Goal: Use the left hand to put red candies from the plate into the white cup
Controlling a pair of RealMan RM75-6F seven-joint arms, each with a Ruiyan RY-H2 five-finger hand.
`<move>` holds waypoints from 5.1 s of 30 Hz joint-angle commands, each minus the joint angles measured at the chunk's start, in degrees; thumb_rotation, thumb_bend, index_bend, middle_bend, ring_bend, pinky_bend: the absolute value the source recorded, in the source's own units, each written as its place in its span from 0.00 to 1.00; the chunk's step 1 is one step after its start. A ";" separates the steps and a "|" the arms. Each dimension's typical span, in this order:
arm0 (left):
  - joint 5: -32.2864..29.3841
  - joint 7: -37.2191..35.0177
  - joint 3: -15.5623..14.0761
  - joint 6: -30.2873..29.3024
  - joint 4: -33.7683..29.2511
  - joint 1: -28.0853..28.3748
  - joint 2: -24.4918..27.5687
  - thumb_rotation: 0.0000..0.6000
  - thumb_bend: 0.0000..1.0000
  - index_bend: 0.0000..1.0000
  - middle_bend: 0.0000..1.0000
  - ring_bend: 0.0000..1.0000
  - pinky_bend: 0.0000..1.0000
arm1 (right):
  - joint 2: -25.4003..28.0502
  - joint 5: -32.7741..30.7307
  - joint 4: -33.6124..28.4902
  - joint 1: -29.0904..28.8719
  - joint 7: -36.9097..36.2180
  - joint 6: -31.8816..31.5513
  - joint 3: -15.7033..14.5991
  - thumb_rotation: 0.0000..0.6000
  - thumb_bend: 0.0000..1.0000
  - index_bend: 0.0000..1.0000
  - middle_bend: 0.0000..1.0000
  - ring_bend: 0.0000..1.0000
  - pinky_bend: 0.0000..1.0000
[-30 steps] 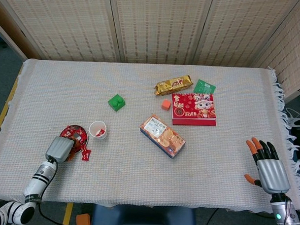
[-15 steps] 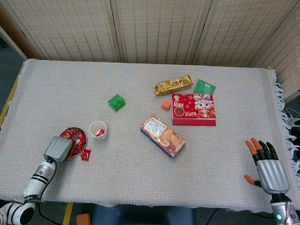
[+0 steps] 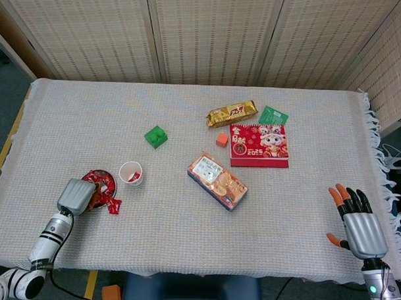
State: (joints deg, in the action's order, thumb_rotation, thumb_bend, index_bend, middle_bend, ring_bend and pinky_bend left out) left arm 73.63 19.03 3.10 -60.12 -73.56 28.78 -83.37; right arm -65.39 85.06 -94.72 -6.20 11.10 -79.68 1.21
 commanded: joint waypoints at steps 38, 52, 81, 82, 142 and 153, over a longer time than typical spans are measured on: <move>-1.11 14.54 7.89 -3.23 -0.40 11.27 -9.13 1.00 0.57 0.59 0.55 0.50 0.92 | 0.67 -0.47 -0.06 0.18 -0.77 -0.04 0.07 1.00 0.02 0.00 0.00 0.00 0.00; -0.41 12.81 6.39 -2.94 -1.77 10.90 -7.05 1.00 0.45 0.30 0.36 0.33 0.86 | 0.52 -0.16 -0.38 0.28 -0.33 -0.24 -0.08 1.00 0.02 0.00 0.00 0.00 0.00; 3.15 -2.18 -4.80 -9.37 -2.26 -6.13 0.87 1.00 0.39 0.07 0.12 0.20 0.93 | 0.39 1.53 -0.66 0.09 -0.11 0.10 -0.82 1.00 0.02 0.00 0.00 0.00 0.00; 3.15 -2.04 -4.76 -9.37 -2.09 -6.13 0.72 1.00 0.39 0.07 0.13 0.21 0.93 | 0.40 1.53 -0.66 0.10 -0.12 0.08 -0.82 1.00 0.02 0.00 0.00 0.00 0.00; 3.48 -2.05 -0.63 -8.34 9.73 -7.65 -6.27 1.00 0.39 0.56 0.52 0.52 1.00 | 0.72 0.82 -1.12 0.16 0.26 0.51 -0.84 1.00 0.02 0.00 0.00 0.00 0.00; 4.32 -4.08 -0.14 -9.55 8.56 -8.20 -5.16 1.00 0.40 0.59 0.59 0.56 1.00 | 0.64 0.71 -1.06 0.06 0.30 0.70 -0.81 1.00 0.02 0.00 0.00 0.00 0.00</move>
State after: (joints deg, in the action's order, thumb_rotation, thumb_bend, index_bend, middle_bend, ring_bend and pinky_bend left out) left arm 77.90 15.02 2.93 -69.62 -64.93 20.62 -88.60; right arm -64.75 85.77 -95.78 -6.14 11.41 -78.99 0.40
